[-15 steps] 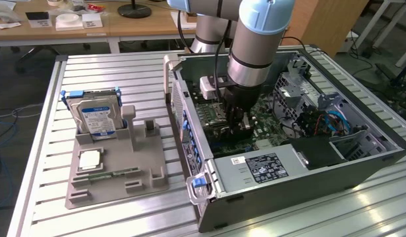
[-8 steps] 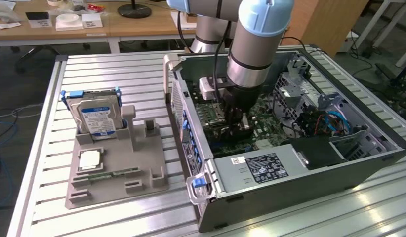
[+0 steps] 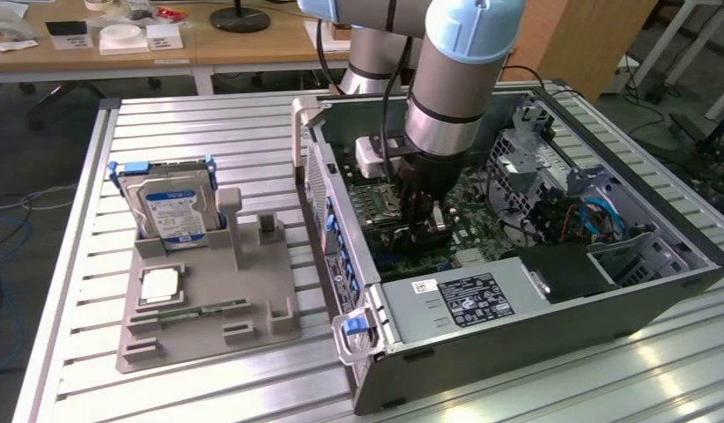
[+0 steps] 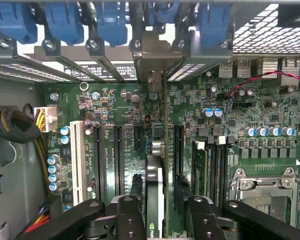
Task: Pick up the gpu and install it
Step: 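Insert the gpu into the slot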
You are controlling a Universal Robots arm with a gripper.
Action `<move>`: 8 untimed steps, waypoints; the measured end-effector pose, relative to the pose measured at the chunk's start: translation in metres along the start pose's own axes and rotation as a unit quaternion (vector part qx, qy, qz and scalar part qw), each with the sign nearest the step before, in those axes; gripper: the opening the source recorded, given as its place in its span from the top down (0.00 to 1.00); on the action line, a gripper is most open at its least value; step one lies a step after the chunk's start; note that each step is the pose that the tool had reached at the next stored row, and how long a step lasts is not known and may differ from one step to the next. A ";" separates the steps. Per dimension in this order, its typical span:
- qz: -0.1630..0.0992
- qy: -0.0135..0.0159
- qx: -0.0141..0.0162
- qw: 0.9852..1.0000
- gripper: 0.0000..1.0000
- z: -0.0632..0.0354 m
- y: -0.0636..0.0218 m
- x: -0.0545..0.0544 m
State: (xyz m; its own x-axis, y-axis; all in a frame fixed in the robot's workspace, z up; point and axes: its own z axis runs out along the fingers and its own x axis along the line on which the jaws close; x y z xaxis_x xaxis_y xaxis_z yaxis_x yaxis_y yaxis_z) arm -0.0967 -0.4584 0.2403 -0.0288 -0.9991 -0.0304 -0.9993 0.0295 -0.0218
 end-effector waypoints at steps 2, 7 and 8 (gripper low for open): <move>0.000 0.000 0.000 1.000 0.60 -0.0010 0.0000 0.000; 0.000 0.000 0.000 1.000 0.60 -0.0094 -0.0002 0.000; 0.000 0.000 0.000 1.000 0.60 -0.0116 -0.0003 0.000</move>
State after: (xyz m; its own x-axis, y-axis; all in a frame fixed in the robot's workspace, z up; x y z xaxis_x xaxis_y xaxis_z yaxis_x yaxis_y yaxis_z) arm -0.0967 -0.4584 0.2519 -0.0288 -0.9991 -0.0305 -0.9993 0.0295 -0.0219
